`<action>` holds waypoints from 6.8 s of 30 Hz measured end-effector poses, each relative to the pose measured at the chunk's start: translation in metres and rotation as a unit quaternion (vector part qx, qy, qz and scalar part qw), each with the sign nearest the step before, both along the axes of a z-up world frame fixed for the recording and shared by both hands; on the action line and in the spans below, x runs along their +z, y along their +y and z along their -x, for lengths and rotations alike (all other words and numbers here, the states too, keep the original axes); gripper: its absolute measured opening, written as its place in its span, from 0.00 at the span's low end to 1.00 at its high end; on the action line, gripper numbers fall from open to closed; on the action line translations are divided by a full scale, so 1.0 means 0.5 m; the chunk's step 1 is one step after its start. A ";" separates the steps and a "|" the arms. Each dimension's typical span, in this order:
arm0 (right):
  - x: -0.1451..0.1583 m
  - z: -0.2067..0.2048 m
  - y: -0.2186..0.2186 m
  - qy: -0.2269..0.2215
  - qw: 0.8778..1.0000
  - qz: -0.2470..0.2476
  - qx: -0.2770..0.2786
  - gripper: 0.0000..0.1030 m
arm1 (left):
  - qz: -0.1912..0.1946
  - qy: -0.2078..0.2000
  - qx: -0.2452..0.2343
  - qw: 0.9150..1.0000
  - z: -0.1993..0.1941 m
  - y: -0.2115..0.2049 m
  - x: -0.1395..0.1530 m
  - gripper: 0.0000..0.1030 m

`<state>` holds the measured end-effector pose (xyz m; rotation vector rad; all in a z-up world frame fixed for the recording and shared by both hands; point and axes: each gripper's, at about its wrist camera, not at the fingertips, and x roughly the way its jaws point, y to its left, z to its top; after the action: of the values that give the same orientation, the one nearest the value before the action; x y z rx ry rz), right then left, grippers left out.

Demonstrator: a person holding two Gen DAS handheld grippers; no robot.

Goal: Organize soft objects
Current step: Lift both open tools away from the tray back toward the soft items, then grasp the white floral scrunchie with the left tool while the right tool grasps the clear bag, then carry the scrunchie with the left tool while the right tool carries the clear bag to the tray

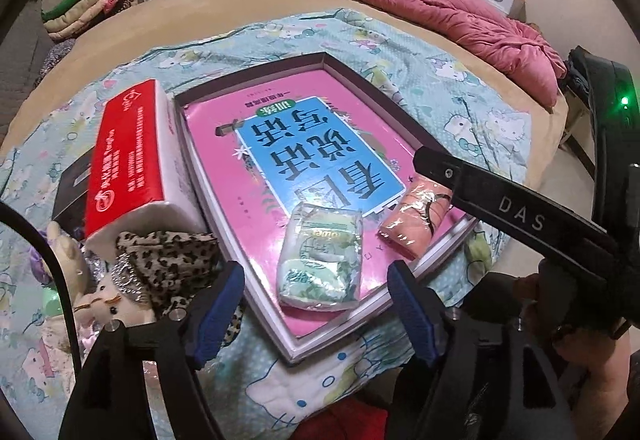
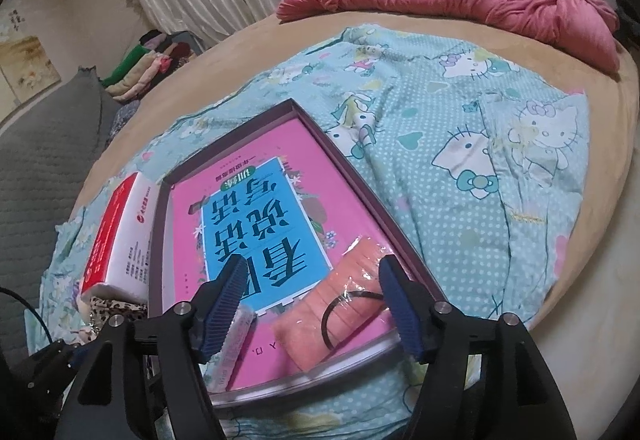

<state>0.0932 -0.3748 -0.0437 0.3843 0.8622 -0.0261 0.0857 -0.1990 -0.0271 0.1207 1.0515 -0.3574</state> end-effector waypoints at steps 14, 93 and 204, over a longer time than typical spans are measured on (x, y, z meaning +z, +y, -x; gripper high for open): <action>0.014 0.007 0.007 -0.015 1.000 0.022 -0.003 0.73 | -0.003 -0.012 0.031 0.999 0.025 0.052 0.020 0.73; 0.059 0.151 0.466 -0.031 0.930 0.165 0.328 0.77 | 0.020 -0.023 0.281 0.959 0.105 0.549 0.019 0.80; 0.134 0.071 0.065 -0.149 0.984 0.071 0.059 0.60 | 0.118 -0.117 0.060 0.984 0.055 0.169 0.198 0.10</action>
<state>0.0575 -0.3425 0.0231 0.1955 0.5811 0.0771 0.0582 -0.1145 0.0719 -0.1118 0.7739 -0.3470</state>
